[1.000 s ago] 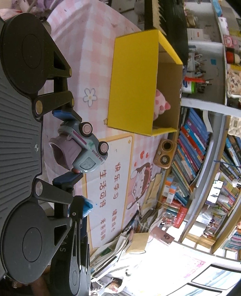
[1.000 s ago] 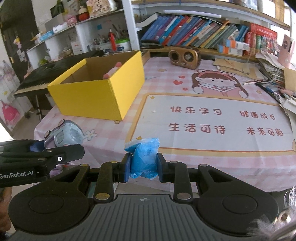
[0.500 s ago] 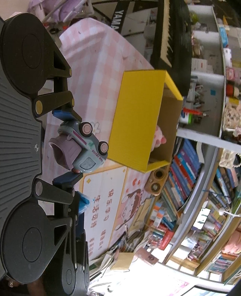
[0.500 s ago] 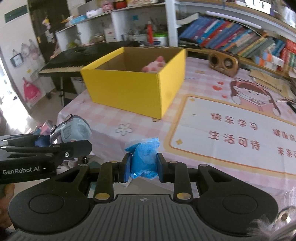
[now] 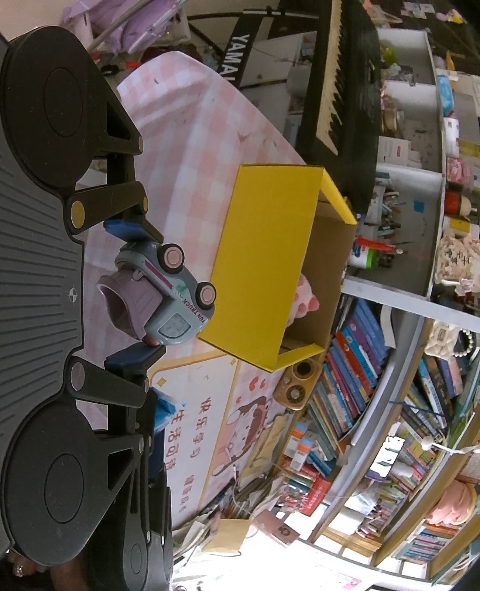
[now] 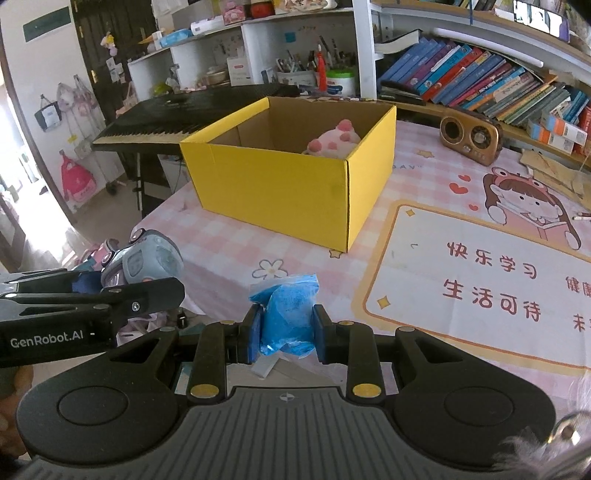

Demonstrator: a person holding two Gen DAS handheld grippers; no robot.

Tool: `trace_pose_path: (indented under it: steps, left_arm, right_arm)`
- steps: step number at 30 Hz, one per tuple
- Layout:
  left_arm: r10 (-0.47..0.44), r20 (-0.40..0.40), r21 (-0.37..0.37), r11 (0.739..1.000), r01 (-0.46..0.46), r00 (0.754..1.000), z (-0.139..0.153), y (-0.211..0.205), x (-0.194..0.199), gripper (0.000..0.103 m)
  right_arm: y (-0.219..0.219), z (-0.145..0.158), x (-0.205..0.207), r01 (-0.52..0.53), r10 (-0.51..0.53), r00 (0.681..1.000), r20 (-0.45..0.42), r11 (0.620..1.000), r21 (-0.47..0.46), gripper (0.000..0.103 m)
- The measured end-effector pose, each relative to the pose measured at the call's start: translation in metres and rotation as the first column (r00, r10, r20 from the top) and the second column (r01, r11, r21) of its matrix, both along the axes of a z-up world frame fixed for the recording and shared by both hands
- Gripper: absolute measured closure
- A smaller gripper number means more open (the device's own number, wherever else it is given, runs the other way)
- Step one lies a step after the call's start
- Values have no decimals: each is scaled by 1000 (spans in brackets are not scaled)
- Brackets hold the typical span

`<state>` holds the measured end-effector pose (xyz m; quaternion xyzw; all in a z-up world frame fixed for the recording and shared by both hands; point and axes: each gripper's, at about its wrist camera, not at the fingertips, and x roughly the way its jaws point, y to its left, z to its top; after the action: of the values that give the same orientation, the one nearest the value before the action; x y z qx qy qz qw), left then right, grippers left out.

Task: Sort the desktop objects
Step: 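Carry the car with the left tool while the right tool carries the bag to the yellow box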

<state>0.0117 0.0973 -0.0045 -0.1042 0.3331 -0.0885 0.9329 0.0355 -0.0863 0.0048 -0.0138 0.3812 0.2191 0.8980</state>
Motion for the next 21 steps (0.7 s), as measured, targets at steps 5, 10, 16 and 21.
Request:
trace_pose_path:
  steps: [5,10,16,21]
  left_arm:
    - [7,5,-5,1000,-7,1000,1,2,4,48]
    - [10,16,-12,1000,-10,1000,3,0,12,48]
    - [39,39,-31,999,-38,999,10,1,31,48]
    - [75,69,-25,997,-74,995,21,3,50,48]
  right_arm:
    - [3,1,2,-2,2,1000,2,1000,-1,77]
    - [8,4,10,-14,14,1000,3,1000,-5,77]
    - [9,11,28,-27,27,1000,15,1000,5,77]
    - [7,21,52,-37,35,999,41,998,42,77]
